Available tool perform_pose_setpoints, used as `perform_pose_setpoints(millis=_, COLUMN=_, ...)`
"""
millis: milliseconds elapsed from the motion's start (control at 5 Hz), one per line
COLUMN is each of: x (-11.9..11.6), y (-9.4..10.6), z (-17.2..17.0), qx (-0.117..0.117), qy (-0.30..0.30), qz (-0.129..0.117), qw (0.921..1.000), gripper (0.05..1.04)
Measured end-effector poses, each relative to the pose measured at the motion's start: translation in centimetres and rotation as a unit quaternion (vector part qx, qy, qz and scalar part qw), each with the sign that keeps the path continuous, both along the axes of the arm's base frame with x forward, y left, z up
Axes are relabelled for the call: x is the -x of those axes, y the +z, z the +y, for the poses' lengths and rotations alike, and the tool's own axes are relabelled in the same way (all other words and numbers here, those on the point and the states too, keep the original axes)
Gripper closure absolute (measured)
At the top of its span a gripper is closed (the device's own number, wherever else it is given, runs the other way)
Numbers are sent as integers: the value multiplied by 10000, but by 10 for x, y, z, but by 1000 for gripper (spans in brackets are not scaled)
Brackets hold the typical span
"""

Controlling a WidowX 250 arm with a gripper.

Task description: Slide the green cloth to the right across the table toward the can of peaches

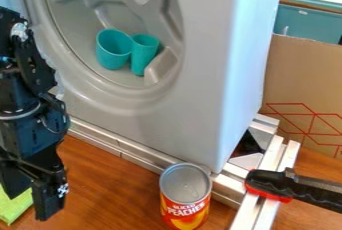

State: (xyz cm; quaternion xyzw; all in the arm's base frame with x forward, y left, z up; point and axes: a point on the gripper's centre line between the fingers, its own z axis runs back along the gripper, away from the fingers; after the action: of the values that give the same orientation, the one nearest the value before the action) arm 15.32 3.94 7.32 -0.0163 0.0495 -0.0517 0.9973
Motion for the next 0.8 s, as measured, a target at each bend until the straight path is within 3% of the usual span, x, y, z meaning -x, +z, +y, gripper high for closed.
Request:
perform_pose_setpoints(millis=200, x=1, y=-2, z=0, qx=15, qy=0, qz=59, qw=10000, gripper=83)
perform_pose_setpoints(millis=400, x=-20, y=4, z=45, qx=-79, qy=455, qz=33, qw=9989, gripper=83)
perform_pose_setpoints(millis=600, x=-31, y=5, z=94, qx=-331, qy=579, qz=-115, qw=9977, gripper=83)
perform_pose_setpoints(millis=800, x=-32, y=-10, z=119, qx=-713, qy=605, qz=41, qw=9956, gripper=83)
